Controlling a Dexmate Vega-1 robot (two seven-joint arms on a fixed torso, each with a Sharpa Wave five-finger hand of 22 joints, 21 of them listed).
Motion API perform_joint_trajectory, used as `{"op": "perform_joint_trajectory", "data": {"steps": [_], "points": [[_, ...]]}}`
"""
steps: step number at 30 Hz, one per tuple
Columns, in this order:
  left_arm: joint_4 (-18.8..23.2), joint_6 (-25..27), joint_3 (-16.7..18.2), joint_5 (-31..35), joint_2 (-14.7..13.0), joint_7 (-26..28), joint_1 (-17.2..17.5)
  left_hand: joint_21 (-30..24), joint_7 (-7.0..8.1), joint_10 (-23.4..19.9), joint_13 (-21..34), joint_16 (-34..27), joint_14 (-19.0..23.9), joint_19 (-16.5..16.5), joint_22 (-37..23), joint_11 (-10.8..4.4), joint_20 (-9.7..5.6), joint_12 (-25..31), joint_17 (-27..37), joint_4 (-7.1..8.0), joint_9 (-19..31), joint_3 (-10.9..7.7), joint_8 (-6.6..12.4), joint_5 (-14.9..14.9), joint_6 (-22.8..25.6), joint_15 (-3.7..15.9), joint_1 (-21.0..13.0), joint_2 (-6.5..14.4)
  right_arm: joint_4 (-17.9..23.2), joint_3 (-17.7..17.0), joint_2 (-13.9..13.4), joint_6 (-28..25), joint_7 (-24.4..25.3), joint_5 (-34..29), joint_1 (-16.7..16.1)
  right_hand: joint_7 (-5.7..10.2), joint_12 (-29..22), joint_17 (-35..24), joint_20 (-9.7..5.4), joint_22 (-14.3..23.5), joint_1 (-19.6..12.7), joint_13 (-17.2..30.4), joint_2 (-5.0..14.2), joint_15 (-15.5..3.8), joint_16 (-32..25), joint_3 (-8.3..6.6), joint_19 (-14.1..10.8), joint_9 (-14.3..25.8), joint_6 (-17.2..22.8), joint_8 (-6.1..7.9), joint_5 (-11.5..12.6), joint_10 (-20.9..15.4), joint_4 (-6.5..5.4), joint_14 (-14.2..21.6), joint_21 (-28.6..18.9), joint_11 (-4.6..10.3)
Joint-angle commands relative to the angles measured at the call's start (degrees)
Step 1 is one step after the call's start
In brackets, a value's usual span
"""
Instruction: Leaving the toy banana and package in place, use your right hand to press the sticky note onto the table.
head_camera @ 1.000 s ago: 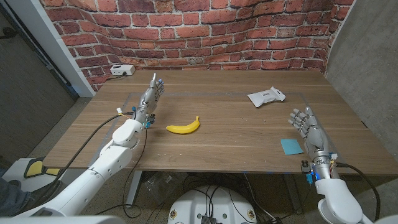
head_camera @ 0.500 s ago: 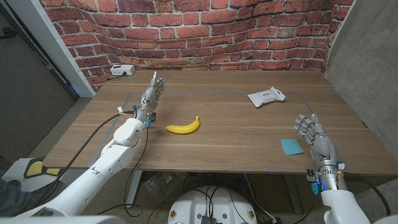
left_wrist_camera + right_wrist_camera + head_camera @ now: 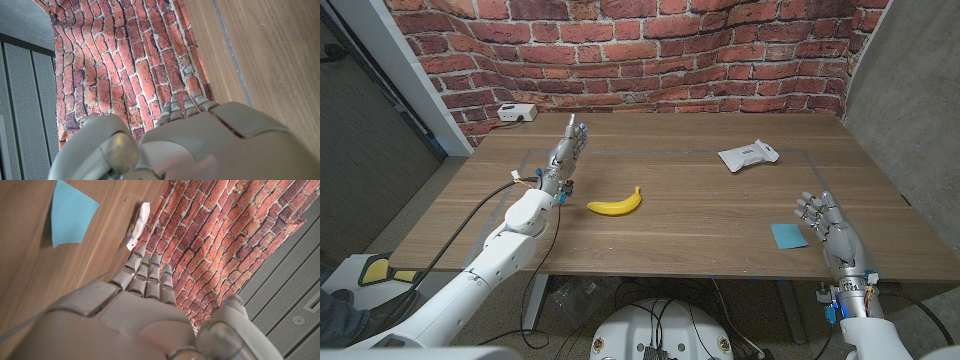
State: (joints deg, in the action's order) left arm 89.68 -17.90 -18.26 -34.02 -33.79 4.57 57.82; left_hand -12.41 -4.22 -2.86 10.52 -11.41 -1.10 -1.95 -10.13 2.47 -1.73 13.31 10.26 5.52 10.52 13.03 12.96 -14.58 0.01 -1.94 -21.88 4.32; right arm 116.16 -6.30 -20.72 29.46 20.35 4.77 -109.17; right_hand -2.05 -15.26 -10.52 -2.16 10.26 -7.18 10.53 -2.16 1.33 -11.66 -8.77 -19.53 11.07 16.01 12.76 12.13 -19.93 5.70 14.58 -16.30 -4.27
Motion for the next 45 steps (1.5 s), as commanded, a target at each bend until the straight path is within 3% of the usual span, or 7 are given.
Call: {"op": "perform_joint_trajectory", "data": {"steps": [1,13,26,33,37,42,45], "points": [[-0.49,0.59,-0.63,-0.57,0.23,-1.25,-1.22,0.02,-0.10,-0.60,0.22,0.16,0.43,0.39,-0.17,-0.24,-0.14,-0.29,0.21,-0.11,0.12,0.11,-0.12,0.09,0.37,-0.17,0.03,0.29,2.20,-0.56,1.76,-4.34,4.64,-10.64,-1.17,0.21,-0.07,-0.15,-0.19,0.16,0.06,0.24,-0.30,0.33,0.10,0.06,0.13,0.13,0.53,0.31,0.31,-0.17,-0.06,0.19,0.40,0.32],[-0.02,0.97,-1.41,-1.86,2.39,-0.82,-1.85,0.02,0.04,-0.97,0.22,0.05,1.02,0.65,-0.16,-0.33,-0.06,-0.31,0.21,-0.12,0.13,0.19,-0.14,0.19,0.82,0.04,-0.07,0.38,2.42,-0.56,1.69,-6.93,13.26,-22.47,-0.67,1.35,0.41,-0.13,-0.11,0.16,0.05,0.24,-0.42,0.20,0.52,0.26,0.56,0.15,0.38,0.05,0.55,0.51,-0.01,-0.50,0.98,1.24],[3.25,0.12,-0.54,1.18,2.80,4.83,0.42,0.09,-0.10,-1.80,0.23,0.06,1.43,0.82,-0.16,-0.38,0.05,-0.20,0.21,-0.12,0.13,0.32,0.03,0.33,1.94,-0.02,-0.15,0.47,7.50,0.50,0.00,-21.08,20.06,-35.18,-2.82,2.61,0.75,-0.11,-0.06,0.18,-0.18,0.24,-0.26,0.28,1.18,0.35,1.99,0.18,1.51,0.20,1.07,0.63,0.09,-2.03,2.12,2.29],[4.85,1.53,0.00,1.23,2.12,5.59,0.25,0.11,-0.15,-1.82,0.23,0.11,1.47,0.89,-0.16,-0.30,0.13,-0.26,0.21,-0.12,0.13,0.36,0.06,0.37,2.23,-0.05,-0.18,0.50,8.09,2.68,-2.19,-25.98,23.84,-38.26,-2.77,3.35,2.38,-0.08,1.82,0.11,-0.18,0.23,-0.17,1.10,1.43,0.57,2.75,0.20,2.45,0.17,1.49,4.18,0.08,-3.51,3.06,2.76],[5.36,2.17,0.12,1.30,1.73,5.59,0.02,0.15,-0.15,-1.86,0.23,0.14,1.47,0.86,-0.16,-0.36,0.22,-0.30,0.21,-0.11,0.13,0.39,0.04,0.40,2.35,0.01,-0.19,0.52,9.24,3.38,-3.69,-29.38,24.36,-38.84,-3.40,5.22,2.84,-0.02,4.28,0.04,-0.32,0.23,-0.17,2.09,1.65,0.74,4.43,0.20,3.39,0.19,1.78,5.22,0.17,-5.22,4.17,2.72],[5.23,2.03,0.26,1.23,1.70,5.37,-0.14,0.23,-0.16,-2.35,0.23,0.08,1.78,0.79,-0.16,-0.37,0.51,-0.20,0.21,-0.10,0.14,0.45,0.15,0.46,2.95,-0.02,-0.22,0.56,11.31,4.47,-4.74,-34.53,24.82,-39.42,-4.26,7.96,4.13,-0.05,13.61,0.16,0.16,0.32,-0.20,6.41,1.81,1.53,8.61,0.09,5.67,-0.07,2.34,10.99,-0.02,-10.82,5.76,2.56],[4.96,1.62,0.30,1.30,1.94,5.43,-0.13,0.28,-0.15,-2.50,0.24,0.07,1.92,0.73,-0.16,-0.41,0.74,-0.19,0.21,-0.10,0.14,0.48,0.17,0.49,3.16,-0.03,-0.23,0.59,11.82,5.22,-5.71,-36.56,25.77,-40.14,-4.50,9.32,4.18,-0.06,14.40,0.20,0.41,0.33,-0.18,7.13,1.95,1.81,11.24,0.04,7.00,0.02,2.37,12.49,-0.12,-13.53,6.24,2.67]]}}
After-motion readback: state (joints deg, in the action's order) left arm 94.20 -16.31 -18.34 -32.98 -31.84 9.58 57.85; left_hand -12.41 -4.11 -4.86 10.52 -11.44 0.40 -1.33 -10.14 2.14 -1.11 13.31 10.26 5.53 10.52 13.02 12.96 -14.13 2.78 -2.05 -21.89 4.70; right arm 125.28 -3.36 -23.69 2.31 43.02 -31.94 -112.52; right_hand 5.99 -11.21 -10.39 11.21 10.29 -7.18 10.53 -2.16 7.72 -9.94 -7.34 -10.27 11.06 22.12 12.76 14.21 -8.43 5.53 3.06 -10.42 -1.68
